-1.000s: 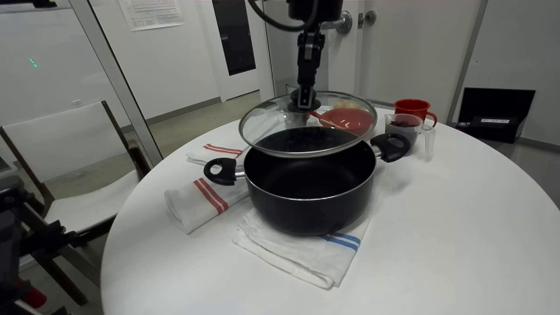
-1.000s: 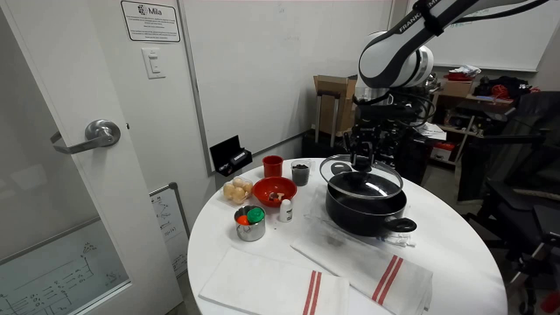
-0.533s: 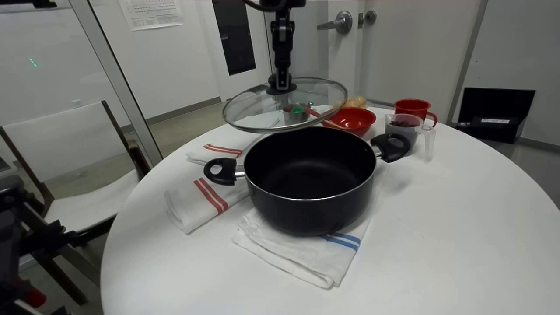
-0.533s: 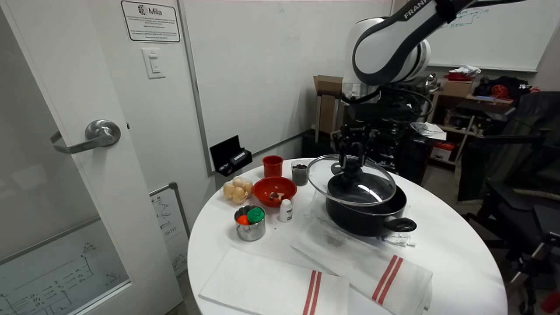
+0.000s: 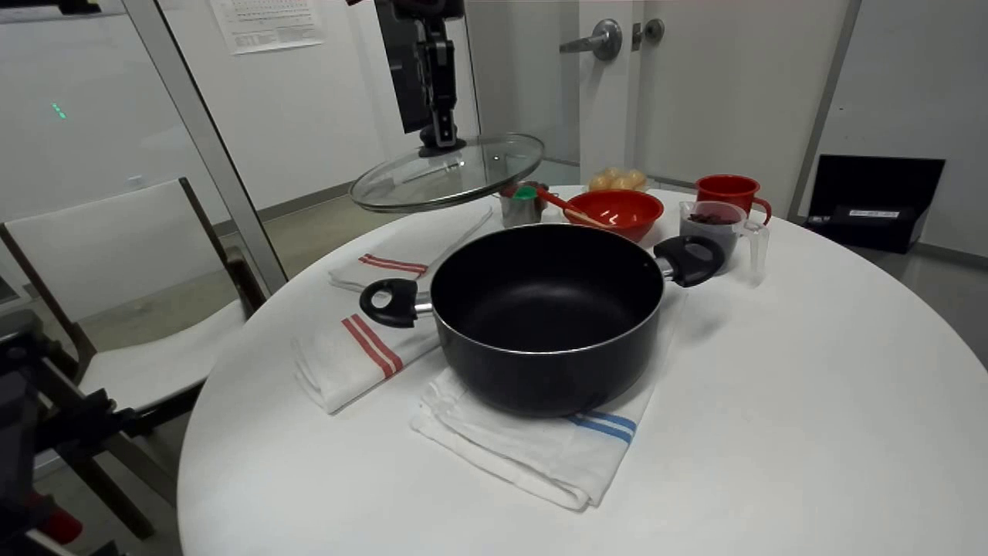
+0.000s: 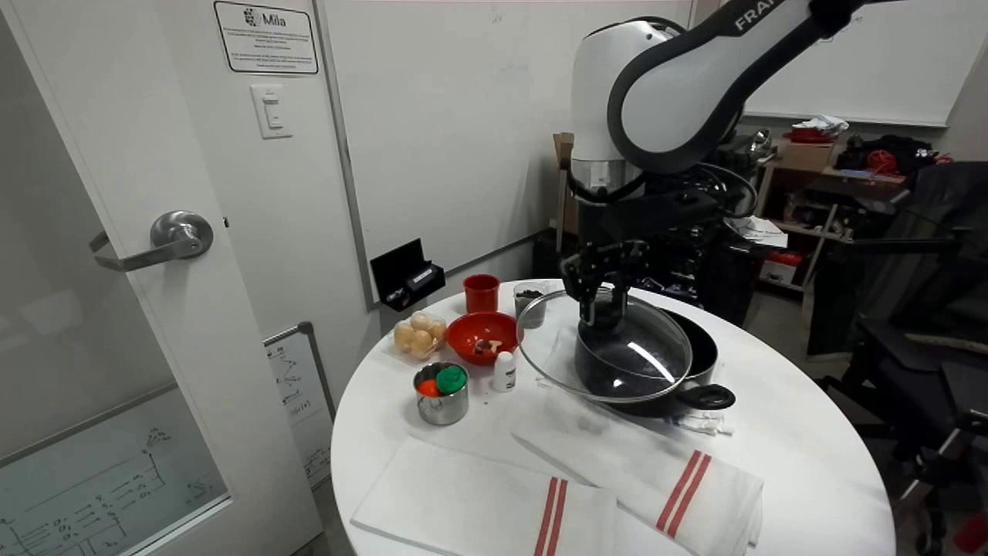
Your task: Uncover the pot
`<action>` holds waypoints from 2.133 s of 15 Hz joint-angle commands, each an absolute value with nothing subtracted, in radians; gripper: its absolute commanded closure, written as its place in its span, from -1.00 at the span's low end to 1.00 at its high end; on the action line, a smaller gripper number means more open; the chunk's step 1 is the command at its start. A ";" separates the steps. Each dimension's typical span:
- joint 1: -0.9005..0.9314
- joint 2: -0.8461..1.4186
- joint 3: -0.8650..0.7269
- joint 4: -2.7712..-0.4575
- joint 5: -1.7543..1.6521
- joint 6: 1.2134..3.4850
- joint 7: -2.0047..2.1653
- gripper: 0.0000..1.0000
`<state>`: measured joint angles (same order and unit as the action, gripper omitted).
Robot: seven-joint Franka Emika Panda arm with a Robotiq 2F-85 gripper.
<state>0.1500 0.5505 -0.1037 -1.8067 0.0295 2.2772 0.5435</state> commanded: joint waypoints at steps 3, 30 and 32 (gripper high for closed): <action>0.212 0.523 -0.068 -1.845 -0.063 2.284 0.511 0.49; 0.225 0.940 -0.002 -1.628 -0.124 2.492 0.113 0.49; 0.237 0.966 -0.023 -1.619 -0.154 2.531 0.109 0.49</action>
<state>0.2175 0.9245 0.0074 -1.6651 -0.1073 2.4894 0.1263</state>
